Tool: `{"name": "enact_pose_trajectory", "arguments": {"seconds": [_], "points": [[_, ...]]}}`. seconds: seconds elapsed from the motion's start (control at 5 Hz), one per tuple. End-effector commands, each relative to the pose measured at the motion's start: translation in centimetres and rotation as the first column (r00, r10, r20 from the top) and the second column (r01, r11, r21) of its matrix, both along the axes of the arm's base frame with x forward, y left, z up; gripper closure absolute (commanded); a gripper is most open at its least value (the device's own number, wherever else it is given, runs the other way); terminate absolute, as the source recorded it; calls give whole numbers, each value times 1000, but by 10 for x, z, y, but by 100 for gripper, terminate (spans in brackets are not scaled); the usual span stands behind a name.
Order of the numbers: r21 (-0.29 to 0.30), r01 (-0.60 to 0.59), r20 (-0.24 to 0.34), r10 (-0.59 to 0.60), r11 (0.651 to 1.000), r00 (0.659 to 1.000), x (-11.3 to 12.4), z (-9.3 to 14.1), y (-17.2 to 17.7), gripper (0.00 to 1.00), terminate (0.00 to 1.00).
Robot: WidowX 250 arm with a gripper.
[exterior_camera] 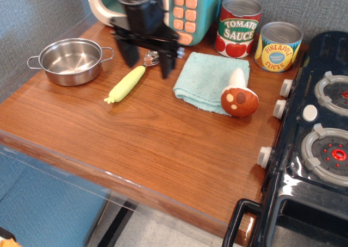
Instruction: Move the mushroom to the bottom edge of table.
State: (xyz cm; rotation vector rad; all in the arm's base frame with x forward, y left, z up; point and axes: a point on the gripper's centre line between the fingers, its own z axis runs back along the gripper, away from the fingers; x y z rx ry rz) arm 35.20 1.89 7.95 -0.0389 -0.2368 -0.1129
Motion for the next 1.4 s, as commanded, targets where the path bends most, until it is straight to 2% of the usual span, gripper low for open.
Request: {"name": "enact_pose_trajectory", "arguments": {"seconds": [0.0,0.2,0.6,1.0,1.2], "points": [[-41,74,114,-69,996,991,46,31,-89,0,0],[-30,63,65,-61,998,996,54,15,-113,0,0],[9,90,-39,-90,996,995,41,-12,-129,0,0],[51,91,-67,-88,995,994,36,-27,-133,0,0],[45,83,-55,-80,996,995,39,-22,-131,100,0]]}}
